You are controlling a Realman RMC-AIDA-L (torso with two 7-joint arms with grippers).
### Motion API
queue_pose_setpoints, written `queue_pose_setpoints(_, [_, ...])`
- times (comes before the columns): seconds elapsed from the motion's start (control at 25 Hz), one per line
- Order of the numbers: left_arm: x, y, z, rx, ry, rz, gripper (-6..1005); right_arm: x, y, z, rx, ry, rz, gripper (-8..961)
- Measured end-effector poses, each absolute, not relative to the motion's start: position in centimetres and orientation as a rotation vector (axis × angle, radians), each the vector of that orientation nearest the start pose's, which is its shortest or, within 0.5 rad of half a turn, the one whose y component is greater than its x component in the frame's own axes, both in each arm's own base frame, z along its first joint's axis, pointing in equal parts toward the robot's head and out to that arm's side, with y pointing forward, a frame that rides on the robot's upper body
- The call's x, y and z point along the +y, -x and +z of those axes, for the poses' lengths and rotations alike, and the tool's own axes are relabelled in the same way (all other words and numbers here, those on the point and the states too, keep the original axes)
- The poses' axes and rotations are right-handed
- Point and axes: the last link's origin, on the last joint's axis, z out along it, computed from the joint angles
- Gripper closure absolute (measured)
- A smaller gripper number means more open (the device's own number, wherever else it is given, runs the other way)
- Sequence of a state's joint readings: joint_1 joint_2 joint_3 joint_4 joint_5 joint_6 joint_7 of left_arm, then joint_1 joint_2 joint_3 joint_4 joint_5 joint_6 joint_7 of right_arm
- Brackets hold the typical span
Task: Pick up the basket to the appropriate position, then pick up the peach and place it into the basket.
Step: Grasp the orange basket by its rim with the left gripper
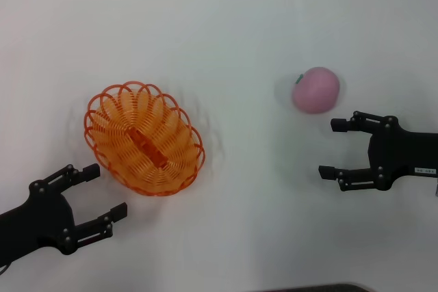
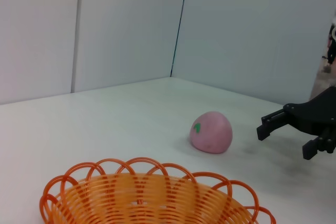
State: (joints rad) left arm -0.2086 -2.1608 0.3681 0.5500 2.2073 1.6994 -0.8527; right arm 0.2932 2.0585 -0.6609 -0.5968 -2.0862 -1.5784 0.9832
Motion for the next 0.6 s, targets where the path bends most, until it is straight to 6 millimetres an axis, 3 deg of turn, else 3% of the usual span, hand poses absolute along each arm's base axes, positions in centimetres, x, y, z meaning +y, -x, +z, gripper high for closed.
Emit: queue_pose_setpoints(0.6, [19.38, 34.40, -2.83, -0.556, 2.550, -0.741, 158, 24.65, -34.27, -0.59, 0.465, 2.730, 0.502, 8])
